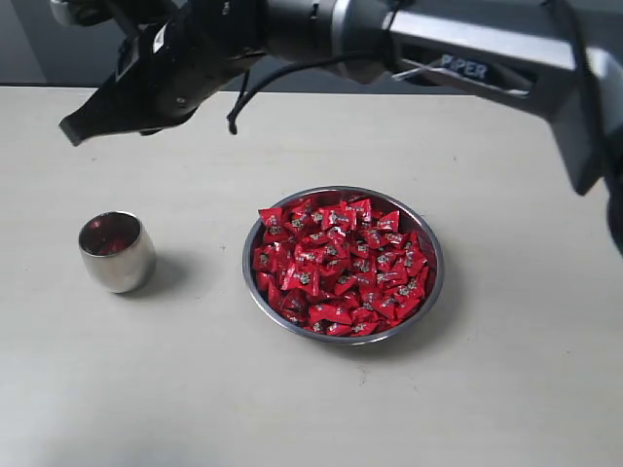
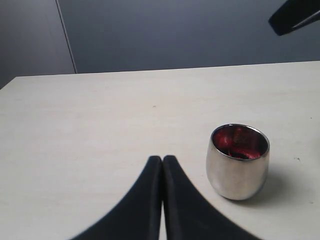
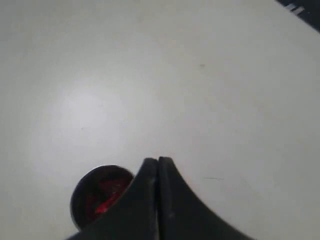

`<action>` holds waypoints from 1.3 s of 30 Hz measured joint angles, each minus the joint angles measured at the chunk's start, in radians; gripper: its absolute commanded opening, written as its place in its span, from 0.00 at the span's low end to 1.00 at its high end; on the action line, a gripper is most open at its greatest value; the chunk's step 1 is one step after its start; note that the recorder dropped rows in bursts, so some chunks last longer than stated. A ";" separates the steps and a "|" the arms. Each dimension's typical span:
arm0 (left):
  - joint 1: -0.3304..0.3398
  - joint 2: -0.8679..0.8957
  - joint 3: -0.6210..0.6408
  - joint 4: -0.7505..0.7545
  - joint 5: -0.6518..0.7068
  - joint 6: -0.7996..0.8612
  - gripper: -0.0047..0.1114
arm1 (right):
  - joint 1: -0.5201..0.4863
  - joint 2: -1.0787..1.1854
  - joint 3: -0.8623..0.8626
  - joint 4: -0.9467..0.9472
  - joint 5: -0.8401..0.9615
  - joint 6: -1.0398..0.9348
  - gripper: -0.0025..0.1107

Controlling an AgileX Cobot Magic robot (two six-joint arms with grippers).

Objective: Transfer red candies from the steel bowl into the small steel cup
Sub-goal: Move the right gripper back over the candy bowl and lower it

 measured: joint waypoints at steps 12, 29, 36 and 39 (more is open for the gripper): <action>0.000 0.000 0.000 0.000 0.000 0.000 0.04 | -0.101 -0.259 0.510 0.021 -0.279 -0.043 0.02; 0.000 0.000 0.000 0.000 0.000 0.000 0.04 | -0.217 -0.456 1.019 0.047 -0.486 -0.047 0.02; 0.000 0.000 0.000 0.000 0.000 0.000 0.04 | -0.217 -0.456 1.055 0.049 -0.513 -0.047 0.02; 0.000 0.000 0.000 0.000 0.000 0.000 0.04 | -0.217 -0.458 1.055 0.049 -0.514 -0.045 0.02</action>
